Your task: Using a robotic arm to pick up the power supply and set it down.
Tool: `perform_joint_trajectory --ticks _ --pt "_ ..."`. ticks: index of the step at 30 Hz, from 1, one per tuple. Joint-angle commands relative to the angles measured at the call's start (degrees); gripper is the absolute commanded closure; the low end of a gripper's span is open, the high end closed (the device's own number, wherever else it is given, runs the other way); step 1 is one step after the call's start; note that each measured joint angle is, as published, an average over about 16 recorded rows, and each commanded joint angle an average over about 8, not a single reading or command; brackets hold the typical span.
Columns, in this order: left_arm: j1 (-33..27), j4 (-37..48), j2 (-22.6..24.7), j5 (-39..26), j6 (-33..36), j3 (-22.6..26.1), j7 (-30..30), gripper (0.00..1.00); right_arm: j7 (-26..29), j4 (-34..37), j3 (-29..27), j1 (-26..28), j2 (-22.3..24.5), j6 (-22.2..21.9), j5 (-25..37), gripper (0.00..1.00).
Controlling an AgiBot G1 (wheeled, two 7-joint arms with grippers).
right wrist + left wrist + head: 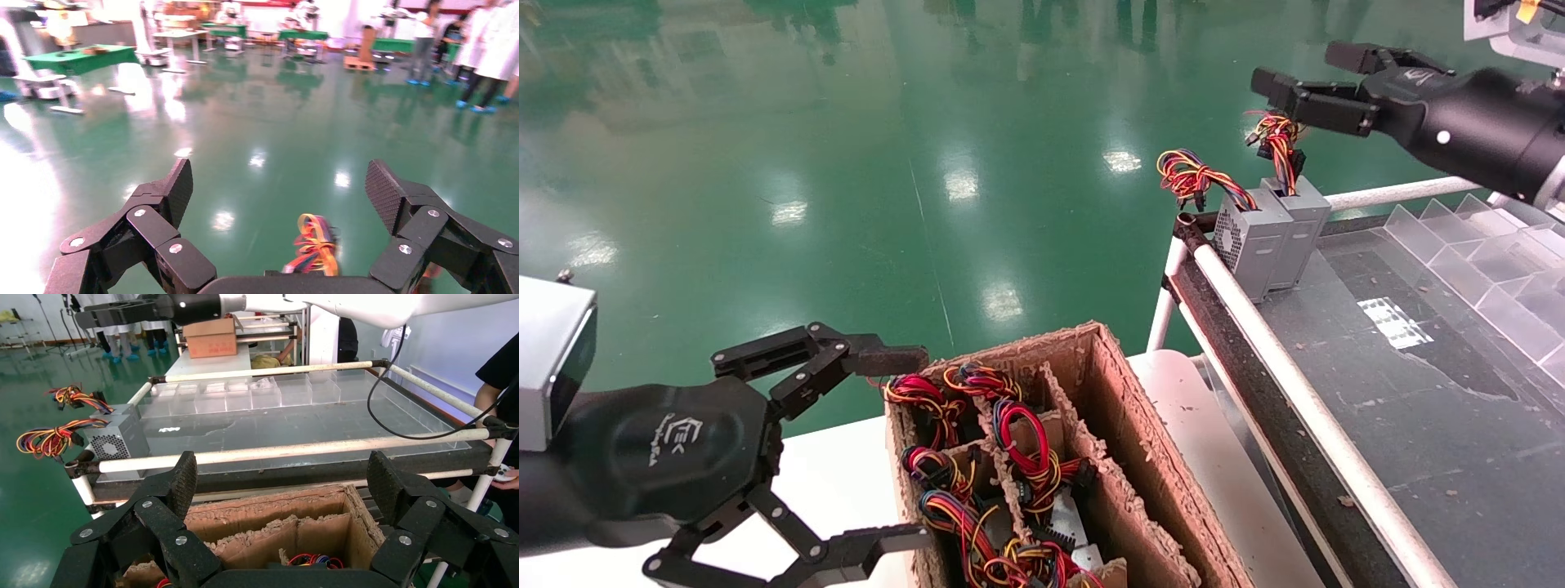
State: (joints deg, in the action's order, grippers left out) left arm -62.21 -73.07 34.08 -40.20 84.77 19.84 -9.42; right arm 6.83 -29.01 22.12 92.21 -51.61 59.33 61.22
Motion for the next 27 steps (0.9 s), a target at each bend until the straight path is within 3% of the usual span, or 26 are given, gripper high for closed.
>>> perform_joint_trajectory --ticks 1,27 --pt "0.00 0.00 0.00 0.00 0.00 0.00 0.00 0.00 0.21 -2.36 -0.32 -1.62 0.88 1.39 -1.02 0.00" --pt "-0.01 0.00 -0.02 0.03 -0.02 0.05 0.02 0.00 2.93 -33.27 -4.55 -22.88 12.38 19.68 -14.45 0.00"
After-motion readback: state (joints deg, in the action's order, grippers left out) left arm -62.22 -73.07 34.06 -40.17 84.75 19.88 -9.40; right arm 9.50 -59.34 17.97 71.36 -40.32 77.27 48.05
